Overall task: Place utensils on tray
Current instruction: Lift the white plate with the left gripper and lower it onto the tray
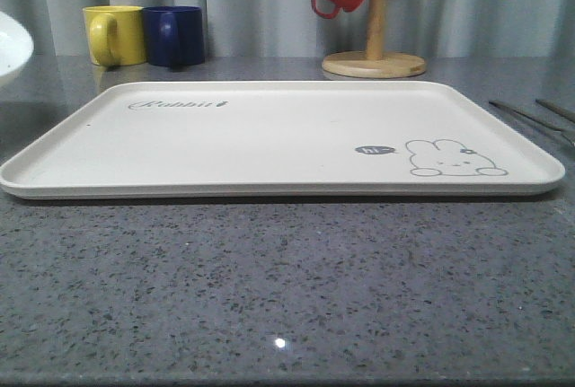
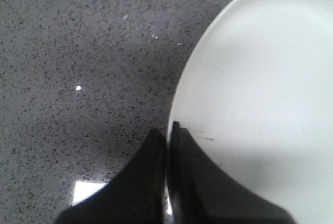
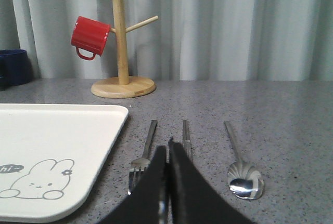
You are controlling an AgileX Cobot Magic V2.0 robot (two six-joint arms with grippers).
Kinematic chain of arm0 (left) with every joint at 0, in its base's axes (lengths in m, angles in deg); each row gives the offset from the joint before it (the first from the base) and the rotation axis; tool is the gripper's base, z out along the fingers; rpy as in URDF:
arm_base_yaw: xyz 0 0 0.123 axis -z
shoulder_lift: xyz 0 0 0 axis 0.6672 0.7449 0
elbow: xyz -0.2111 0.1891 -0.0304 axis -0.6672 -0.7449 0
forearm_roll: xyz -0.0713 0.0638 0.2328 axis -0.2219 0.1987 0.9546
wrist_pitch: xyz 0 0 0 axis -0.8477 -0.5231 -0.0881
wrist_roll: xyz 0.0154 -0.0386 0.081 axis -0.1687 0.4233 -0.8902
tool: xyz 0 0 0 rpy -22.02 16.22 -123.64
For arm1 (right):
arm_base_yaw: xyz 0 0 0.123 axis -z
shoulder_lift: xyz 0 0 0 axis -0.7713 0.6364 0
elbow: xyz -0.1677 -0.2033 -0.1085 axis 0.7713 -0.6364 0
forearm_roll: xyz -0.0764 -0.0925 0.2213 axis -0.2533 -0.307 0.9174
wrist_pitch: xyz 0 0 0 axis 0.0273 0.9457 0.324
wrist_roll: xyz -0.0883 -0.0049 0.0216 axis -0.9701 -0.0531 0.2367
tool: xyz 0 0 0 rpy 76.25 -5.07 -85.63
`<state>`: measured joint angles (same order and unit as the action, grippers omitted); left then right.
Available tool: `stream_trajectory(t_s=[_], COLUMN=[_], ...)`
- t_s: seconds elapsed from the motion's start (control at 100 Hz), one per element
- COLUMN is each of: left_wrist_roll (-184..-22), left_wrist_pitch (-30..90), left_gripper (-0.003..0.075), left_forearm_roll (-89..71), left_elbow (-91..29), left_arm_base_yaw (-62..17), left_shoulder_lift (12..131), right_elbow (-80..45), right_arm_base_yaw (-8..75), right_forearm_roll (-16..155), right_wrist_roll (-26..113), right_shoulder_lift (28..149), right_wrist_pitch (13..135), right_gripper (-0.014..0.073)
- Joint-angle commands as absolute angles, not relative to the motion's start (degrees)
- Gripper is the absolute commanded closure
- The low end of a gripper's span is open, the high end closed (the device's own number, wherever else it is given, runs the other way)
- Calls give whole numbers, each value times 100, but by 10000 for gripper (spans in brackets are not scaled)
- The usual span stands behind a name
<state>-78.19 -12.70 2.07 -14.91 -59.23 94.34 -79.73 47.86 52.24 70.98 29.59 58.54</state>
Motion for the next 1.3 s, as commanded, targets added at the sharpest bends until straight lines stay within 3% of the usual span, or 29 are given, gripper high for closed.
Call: stream_trajectory(t_s=[0.0,0.27,0.71,1.29], left_wrist_roll=[-8111,-8253,-8004,-8004], left_wrist_pitch=[-1166,-1262,-1316,-1445], left_gripper=[739,740,740,738], left_forearm_roll=[-460,-1118,-1142,-1132], left_elbow=[-1350,-1042,25,143], left_arm_base_yaw=[-5884,-5030,-3361,-3160], left_shoulder_lift=[9115,9407,11053,11859], right_elbow=[-7985,-7985,-7985,-7985], right_arm_base_yaw=[4827,4827,4827,4827], right_forearm_roll=[5237,5237,5237,5237], right_wrist_roll=[7054,7054,7054,7054], right_shoulder_lift=[2853,2853,2853,2853], right_wrist_pitch=[5381,5381,5381,5381], right_gripper=[662,662,662,662])
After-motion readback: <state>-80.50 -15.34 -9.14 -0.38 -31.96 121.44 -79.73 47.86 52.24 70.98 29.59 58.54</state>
